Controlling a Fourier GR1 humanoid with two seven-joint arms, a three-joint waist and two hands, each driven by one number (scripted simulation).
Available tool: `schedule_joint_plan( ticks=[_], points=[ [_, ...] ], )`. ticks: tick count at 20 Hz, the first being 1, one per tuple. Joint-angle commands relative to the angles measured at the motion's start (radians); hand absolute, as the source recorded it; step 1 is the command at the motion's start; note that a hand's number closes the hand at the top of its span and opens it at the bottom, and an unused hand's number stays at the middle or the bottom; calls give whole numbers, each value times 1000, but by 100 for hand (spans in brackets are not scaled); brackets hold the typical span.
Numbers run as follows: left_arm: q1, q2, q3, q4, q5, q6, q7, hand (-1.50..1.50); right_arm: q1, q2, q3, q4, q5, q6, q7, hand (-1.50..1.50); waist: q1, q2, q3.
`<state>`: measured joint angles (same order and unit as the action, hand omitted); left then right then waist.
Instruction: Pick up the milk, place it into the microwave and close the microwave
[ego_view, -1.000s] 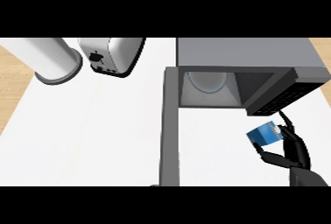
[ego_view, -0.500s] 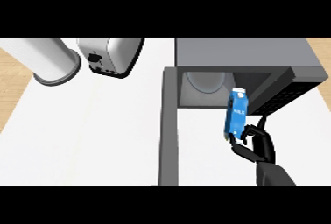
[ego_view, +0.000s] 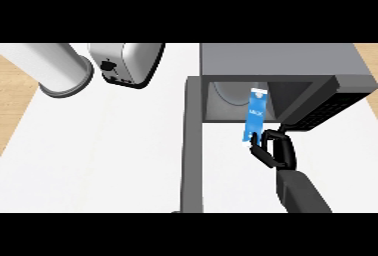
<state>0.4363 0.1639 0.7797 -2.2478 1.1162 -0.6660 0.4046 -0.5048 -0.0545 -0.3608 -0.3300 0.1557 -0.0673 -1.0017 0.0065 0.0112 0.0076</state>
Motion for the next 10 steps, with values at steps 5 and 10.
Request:
schedule_joint_plan(
  ticks=[5,10],
  points=[
    [-11,44,19,12,24,14,23,-150,-193,-54,27,-5,28,-60,108,150,23,-6,-6],
    [-61,15,-3,84,-44,-47,2,-150,-300,-107,21,46,28,-66,205,150,31,0,-7]
  ],
)
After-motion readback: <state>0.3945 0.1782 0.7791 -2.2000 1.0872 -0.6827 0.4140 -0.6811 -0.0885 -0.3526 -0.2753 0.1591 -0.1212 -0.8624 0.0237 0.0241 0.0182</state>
